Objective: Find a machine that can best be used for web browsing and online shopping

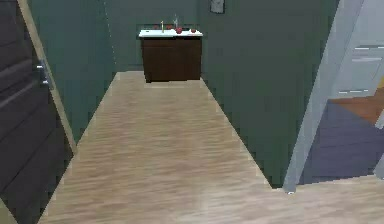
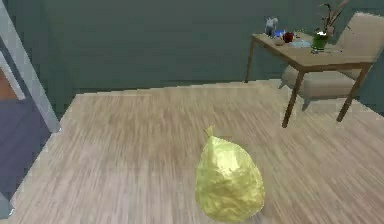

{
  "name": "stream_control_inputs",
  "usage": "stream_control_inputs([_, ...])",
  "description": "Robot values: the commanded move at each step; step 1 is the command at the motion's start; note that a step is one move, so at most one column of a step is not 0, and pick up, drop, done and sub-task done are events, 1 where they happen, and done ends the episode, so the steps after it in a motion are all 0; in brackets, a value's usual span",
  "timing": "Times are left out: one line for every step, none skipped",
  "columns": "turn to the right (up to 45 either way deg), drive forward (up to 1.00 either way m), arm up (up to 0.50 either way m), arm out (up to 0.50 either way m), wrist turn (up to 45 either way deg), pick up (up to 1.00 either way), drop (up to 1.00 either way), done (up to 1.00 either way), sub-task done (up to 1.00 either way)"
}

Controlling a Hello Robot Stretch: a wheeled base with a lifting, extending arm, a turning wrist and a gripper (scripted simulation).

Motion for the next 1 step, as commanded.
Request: stream_control_inputs([45.0,0.0,0.0,0.0,0.0,0.0,0.0,0.0,0.0])
